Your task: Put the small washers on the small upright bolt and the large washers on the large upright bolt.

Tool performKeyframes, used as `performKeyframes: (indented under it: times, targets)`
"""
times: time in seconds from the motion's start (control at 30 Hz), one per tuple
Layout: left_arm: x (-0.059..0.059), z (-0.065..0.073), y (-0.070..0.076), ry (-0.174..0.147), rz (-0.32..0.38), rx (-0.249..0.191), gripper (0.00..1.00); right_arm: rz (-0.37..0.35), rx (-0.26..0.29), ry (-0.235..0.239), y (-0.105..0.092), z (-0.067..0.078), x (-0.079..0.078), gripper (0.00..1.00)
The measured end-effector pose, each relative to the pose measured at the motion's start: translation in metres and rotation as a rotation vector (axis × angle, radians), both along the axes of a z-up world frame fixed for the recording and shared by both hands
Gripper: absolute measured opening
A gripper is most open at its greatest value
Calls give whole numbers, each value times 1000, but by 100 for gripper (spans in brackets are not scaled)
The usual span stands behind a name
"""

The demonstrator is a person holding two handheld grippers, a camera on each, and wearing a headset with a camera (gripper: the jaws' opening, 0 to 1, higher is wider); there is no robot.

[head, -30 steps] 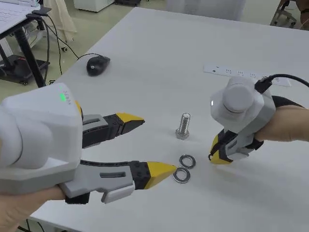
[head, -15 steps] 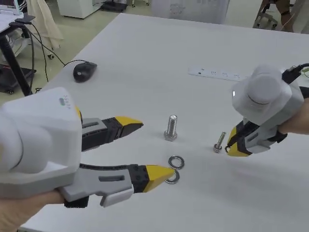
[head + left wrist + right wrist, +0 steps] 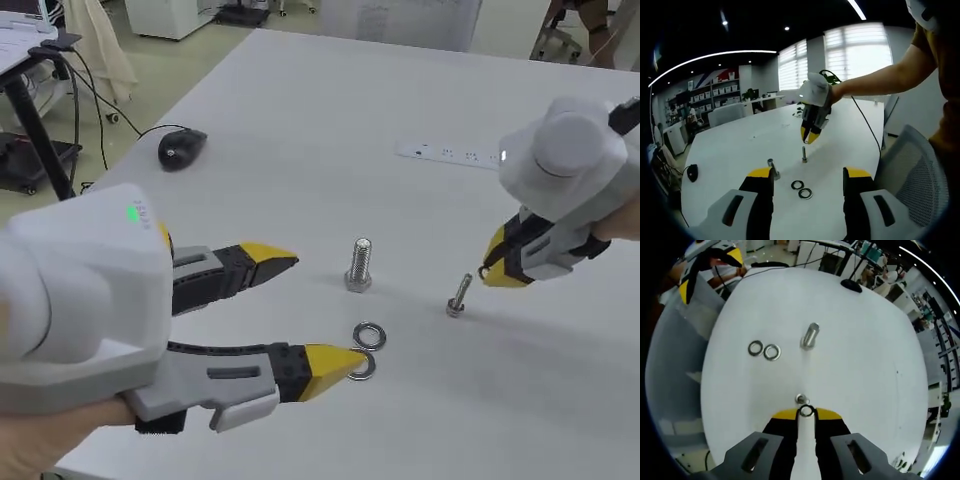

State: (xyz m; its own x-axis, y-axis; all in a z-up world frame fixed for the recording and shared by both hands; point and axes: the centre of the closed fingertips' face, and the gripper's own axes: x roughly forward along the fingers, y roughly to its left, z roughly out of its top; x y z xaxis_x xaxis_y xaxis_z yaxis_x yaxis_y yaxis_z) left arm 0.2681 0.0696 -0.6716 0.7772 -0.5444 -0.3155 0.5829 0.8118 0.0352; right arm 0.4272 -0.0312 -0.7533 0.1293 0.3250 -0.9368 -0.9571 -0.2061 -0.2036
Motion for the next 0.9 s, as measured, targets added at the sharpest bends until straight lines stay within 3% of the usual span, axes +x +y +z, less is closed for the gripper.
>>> performKeyframes:
  times: [0.7,0.9]
  targets:
    - [4,-3,3,7,6,-6,55,42,-51,27,8,-18,-2,12]
    - [3,-5,5,13,13,-4,55,54,-63,35,7,-30,-1,12]
